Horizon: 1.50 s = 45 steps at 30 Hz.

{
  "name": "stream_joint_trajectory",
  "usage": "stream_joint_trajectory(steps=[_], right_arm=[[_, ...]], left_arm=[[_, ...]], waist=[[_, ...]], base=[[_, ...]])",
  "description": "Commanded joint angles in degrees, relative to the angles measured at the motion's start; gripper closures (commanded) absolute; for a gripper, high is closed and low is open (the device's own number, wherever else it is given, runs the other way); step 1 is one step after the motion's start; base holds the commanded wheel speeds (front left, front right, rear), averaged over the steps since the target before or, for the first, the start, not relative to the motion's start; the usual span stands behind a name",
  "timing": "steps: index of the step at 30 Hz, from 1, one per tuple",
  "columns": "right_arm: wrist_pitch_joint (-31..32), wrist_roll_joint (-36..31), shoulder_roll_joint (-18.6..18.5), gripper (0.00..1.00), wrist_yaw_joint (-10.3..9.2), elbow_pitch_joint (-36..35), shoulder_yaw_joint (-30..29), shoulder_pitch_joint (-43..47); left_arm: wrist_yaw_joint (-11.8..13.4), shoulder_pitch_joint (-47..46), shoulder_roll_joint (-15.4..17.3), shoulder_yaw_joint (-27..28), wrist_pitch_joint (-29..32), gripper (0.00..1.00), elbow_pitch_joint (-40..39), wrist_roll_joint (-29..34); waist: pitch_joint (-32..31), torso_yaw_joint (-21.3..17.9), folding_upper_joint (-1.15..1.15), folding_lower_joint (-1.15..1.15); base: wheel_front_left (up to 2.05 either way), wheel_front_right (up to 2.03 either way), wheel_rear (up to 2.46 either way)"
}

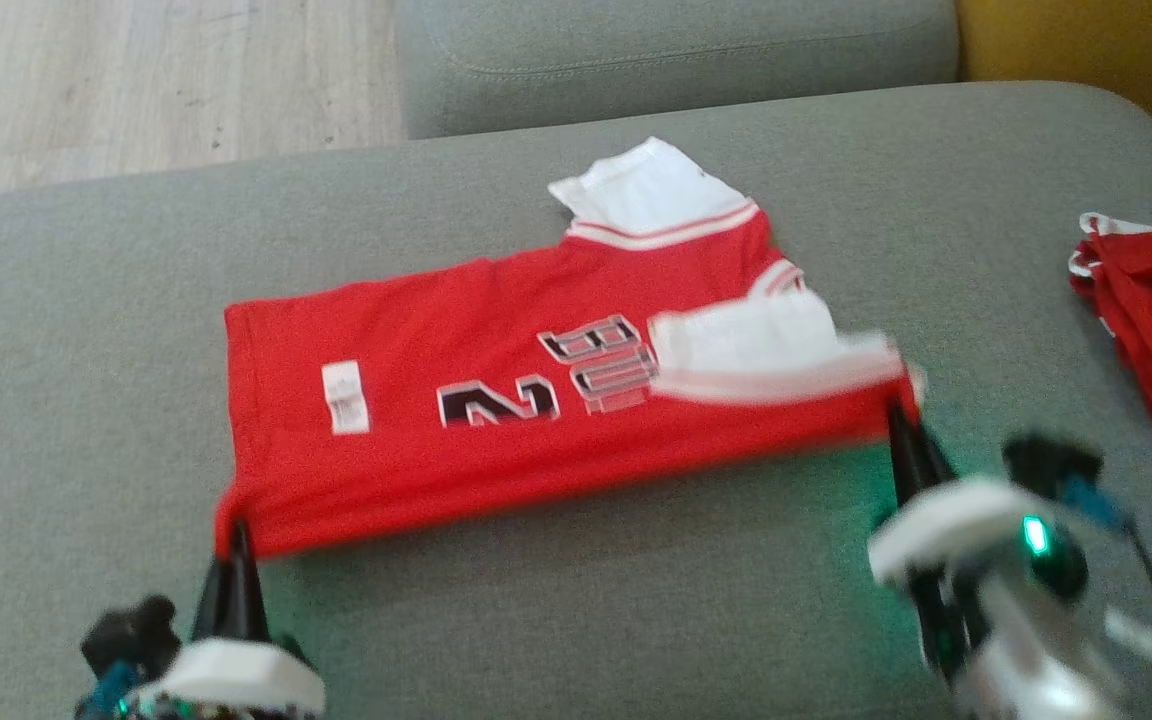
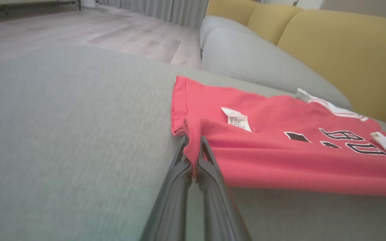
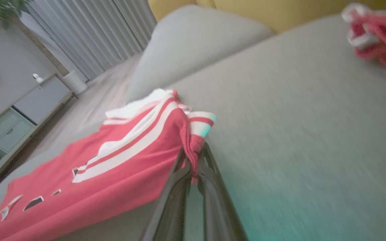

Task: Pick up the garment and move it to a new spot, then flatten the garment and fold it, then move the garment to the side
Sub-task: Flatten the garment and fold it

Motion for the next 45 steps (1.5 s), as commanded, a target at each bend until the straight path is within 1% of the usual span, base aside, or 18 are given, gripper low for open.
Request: stream_joint_trajectory(steps=[1,5,6,7,8,13,15,17,18,20,24,27,30,32,35,37,42,45], right_arm=[[-0.4,1.1,-1.5,1.00,-0.04,-1.8,1.1,1.6],[-0.5,2.2,-2.5,1.00,-0.04,-3.4,2.3,7.4],[-0.5,2.3,-2.6,0.84,-0.04,-3.8,2.5,8.1],[-0.5,2.2,-2.8,0.17,-0.04,-4.3,2.6,8.4],[-0.5,2.1,-2.9,0.00,-0.04,-4.7,2.6,8.5],[-0.6,1.0,-3.8,0.00,-0.04,-6.9,2.8,6.0],[-0.6,-0.7,-4.9,0.00,-0.04,-7.3,2.7,3.8],[-0.5,-2.4,-5.5,0.00,-0.04,-7.7,2.7,1.3],[-0.5,-2.4,-5.5,0.00,-0.04,-7.7,2.7,1.3],[0.1,-3.7,-5.5,0.00,-0.04,-8.2,2.9,-1.4],[1.8,-6.0,-5.8,0.00,-0.04,-9.4,4.8,-6.5],[2.6,-6.9,-5.5,0.00,-0.04,-10.2,6.4,-9.7],[2.8,-7.1,-5.2,0.00,-0.04,-10.5,7.4,-11.9],[2.7,-7.1,-5.0,0.00,-0.04,-10.5,7.9,-12.9],[2.4,-6.7,-4.7,0.00,-0.04,-10.3,8.8,-14.0],[2.1,-6.4,-4.5,0.00,-0.04,-10.2,9.4,-14.9],[1.6,-5.8,-4.9,0.00,-0.04,-10.0,10.2,-16.3],[1.8,-5.7,-5.5,0.00,-0.04,-9.9,11.3,-17.4]], left_arm=[[0.1,-0.9,0.9,2.4,-0.3,1.00,-1.0,-0.5],[0.1,1.7,0.5,2.5,-0.3,1.00,0.3,-1.6],[0.1,2.0,0.4,2.5,-0.3,0.99,0.5,-1.7],[0.1,2.1,0.4,2.4,-0.3,0.53,0.6,-1.8],[0.1,2.1,0.4,2.2,-0.3,0.00,0.8,-1.7],[0.2,-1.3,0.5,2.2,-0.3,0.00,1.5,0.5],[0.2,-4.4,1.8,1.6,-0.3,0.00,3.0,1.8],[0.1,-8.8,3.8,0.0,0.2,0.00,5.6,2.5],[0.1,-8.8,3.8,0.0,0.2,0.00,5.6,2.5],[0.1,-14.0,6.3,-2.7,2.4,0.00,7.2,2.2],[0.1,-23.5,11.3,-9.2,10.0,0.00,9.5,-1.2],[0.1,-28.5,15.1,-14.7,14.6,0.00,10.0,-5.1],[0.1,-32.1,18.8,-19.7,17.3,0.00,9.9,-9.2],[0.1,-33.7,20.5,-22.5,18.6,0.00,10.1,-11.2],[0.1,-35.4,22.2,-25.4,19.0,0.00,10.6,-14.2],[0.1,-36.8,23.4,-27.8,17.7,0.00,10.8,-17.0],[0.1,-38.5,24.6,-30.4,15.6,0.00,13.0,-19.6],[0.1,-39.6,24.4,-32.0,14.5,0.00,14.4,-20.4]], waist=[[0.1,0.5,0.00,0.02],[0.3,0.6,0.00,0.02],[0.4,0.5,0.00,0.02],[0.4,0.4,0.00,0.02],[0.5,0.3,0.00,0.02],[1.5,0.5,0.00,0.02],[2.5,0.7,0.00,0.02],[3.7,0.9,0.00,0.02],[3.7,0.9,0.00,0.02],[5.5,1.0,0.00,0.02],[9.4,1.2,0.00,0.02],[11.9,0.8,0.00,0.02],[14.2,0.6,0.00,0.02],[15.4,0.5,0.00,0.02],[16.9,0.1,0.00,0.02],[18.4,-0.2,0.00,0.02],[20.2,-0.5,0.00,0.02],[21.0,-0.3,0.00,0.02]], base=[[0.00,0.00,0.00],[0.00,0.00,0.00],[0.00,0.00,0.00],[0.00,0.00,0.00],[0.00,0.00,0.00],[0.00,0.00,0.00],[0.00,0.00,0.00],[0.00,0.00,0.00],[0.00,0.00,0.00],[0.00,0.00,0.00],[0.00,0.00,0.00],[0.00,0.00,0.00],[0.00,0.00,0.00],[0.00,0.00,0.00],[0.00,0.00,0.00],[0.00,0.00,0.00],[0.00,0.00,0.00],[0.00,0.00,0.00]])
